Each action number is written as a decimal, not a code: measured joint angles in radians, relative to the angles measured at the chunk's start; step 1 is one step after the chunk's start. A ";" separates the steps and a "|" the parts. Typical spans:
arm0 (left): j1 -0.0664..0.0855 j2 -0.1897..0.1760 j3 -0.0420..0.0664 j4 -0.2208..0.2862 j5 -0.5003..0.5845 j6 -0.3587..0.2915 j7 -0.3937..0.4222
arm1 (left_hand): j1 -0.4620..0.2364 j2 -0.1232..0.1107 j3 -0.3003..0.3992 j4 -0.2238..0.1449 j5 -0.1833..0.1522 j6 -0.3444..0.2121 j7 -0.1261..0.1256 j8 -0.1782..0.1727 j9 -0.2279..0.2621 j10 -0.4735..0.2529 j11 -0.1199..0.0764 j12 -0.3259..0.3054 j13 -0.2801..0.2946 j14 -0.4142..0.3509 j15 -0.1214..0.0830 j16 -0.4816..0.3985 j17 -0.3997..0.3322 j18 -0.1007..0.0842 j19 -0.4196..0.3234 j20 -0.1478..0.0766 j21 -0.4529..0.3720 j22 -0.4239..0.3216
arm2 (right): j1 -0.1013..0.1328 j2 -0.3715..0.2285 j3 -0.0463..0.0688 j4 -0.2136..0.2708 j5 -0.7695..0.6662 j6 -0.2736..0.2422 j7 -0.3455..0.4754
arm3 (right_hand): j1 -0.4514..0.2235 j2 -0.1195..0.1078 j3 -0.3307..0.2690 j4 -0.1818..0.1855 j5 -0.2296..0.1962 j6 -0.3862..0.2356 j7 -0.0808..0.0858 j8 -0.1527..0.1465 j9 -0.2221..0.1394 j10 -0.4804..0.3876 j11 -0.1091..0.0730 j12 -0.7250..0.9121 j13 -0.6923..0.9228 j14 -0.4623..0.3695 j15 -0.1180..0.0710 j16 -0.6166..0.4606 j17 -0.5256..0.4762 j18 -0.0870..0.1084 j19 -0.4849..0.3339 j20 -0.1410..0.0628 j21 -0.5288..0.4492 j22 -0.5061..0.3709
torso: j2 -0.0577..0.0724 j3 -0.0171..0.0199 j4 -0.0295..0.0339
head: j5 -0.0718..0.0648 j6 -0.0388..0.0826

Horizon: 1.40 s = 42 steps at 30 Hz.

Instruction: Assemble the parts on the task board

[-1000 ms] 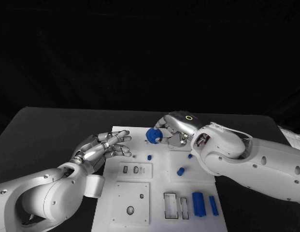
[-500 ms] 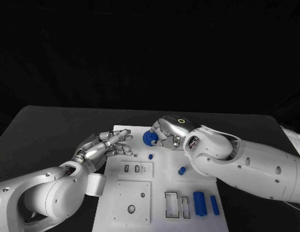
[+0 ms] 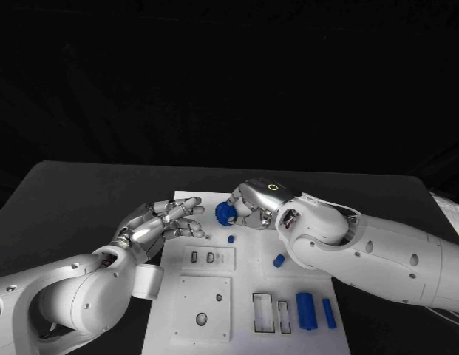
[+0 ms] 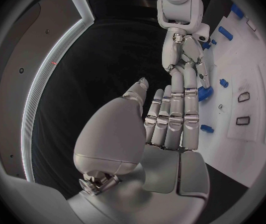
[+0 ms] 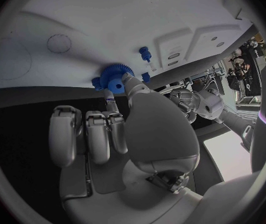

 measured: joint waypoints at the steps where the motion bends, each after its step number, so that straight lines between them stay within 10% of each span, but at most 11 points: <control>1: 0.000 0.000 0.000 0.000 0.000 0.000 0.000 | 0.000 0.000 0.000 0.000 0.000 0.000 0.000 0.000 0.000 0.000 0.000 0.000 0.000 0.000 0.000 0.000 0.000 0.000 0.000 0.000 0.000 0.000 | 0.000 0.001 0.000 -0.001 0.000 0.000 -0.001 | -0.013 -0.001 -0.005 0.008 -0.024 0.000 0.000 -0.006 0.000 0.000 0.000 -0.004 0.000 0.000 0.000 0.000 0.000 0.000 0.000 0.000 0.000 0.000 | 0.000 0.0000 -0.0002 | 0.000 0.000; 4: 0.000 0.000 0.000 0.000 0.000 0.000 0.000 | 0.000 0.000 0.000 0.000 0.000 0.000 0.000 0.000 0.000 0.000 0.000 0.000 0.000 0.000 0.000 0.000 0.000 0.000 0.000 0.000 0.000 0.000 | -0.001 0.004 -0.001 -0.002 -0.001 0.003 -0.002 | -0.051 -0.017 -0.020 0.034 -0.094 -0.024 0.008 -0.029 -0.006 0.003 0.003 -0.014 0.000 0.000 0.000 0.000 0.000 0.000 0.000 0.000 0.000 -0.002 | 0.000 0.0001 -0.0007 | -0.001 0.000; 11: 0.000 -0.001 0.000 0.000 0.000 0.000 -0.001 | 0.000 0.000 0.000 0.000 0.000 0.000 0.000 0.000 0.000 0.000 0.000 0.000 0.000 0.000 0.000 0.000 0.000 0.000 0.000 0.000 0.000 0.000 | -0.003 0.009 -0.003 -0.004 -0.001 0.008 -0.003 | -0.117 -0.052 -0.062 0.106 -0.105 -0.079 0.022 -0.042 -0.019 0.002 0.016 -0.027 0.000 0.000 0.014 0.000 0.000 0.000 0.001 0.006 0.000 -0.002 | 0.000 0.0001 -0.0008 | -0.001 0.000; 23: 0.000 -0.001 0.000 0.000 0.000 0.000 -0.003 | 0.000 0.000 0.000 0.000 0.000 -0.004 0.003 0.000 0.000 -0.004 0.004 0.000 0.000 0.000 0.000 0.000 0.001 0.000 0.000 0.000 0.000 0.000 | -0.002 0.013 -0.004 -0.016 0.014 0.034 -0.005 | -0.245 0.035 -0.172 0.116 -0.017 -0.084 0.026 -0.042 -0.017 0.004 0.019 -0.027 0.000 0.000 0.015 0.004 0.000 0.000 0.003 0.011 0.004 0.005 | 0.000 0.0000 -0.0007 | -0.002 -0.002; 35: 0.000 0.000 0.000 0.000 0.000 0.000 -0.005 | 0.000 0.000 0.000 0.000 0.000 -0.004 0.003 0.000 0.000 -0.003 0.004 0.000 0.000 0.000 0.000 0.000 0.001 0.000 0.000 0.000 0.000 0.001 | -0.001 0.012 -0.005 -0.026 0.038 0.044 -0.008 | -0.252 0.045 -0.197 0.108 0.011 -0.088 0.031 -0.042 -0.016 0.001 0.022 -0.026 0.000 0.000 0.022 0.008 0.000 0.000 0.000 0.015 0.004 0.008 | 0.000 0.0004 -0.0007 | -0.004 -0.003; 42: 0.000 -0.002 0.000 0.000 0.000 0.000 -0.005 | 0.000 0.000 0.000 0.000 0.000 -0.004 0.003 0.000 0.000 -0.003 0.004 0.000 0.000 0.000 0.000 0.000 0.001 0.000 0.000 0.000 0.000 0.000 | -0.008 -0.035 -0.006 0.016 0.045 -0.047 0.013 | -0.204 0.053 -0.208 0.103 0.011 -0.089 0.031 -0.042 -0.016 0.001 0.022 -0.023 -0.001 0.000 0.022 0.008 0.000 0.000 0.000 0.014 0.004 0.009 | 0.000 0.0015 -0.0007 | -0.004 -0.002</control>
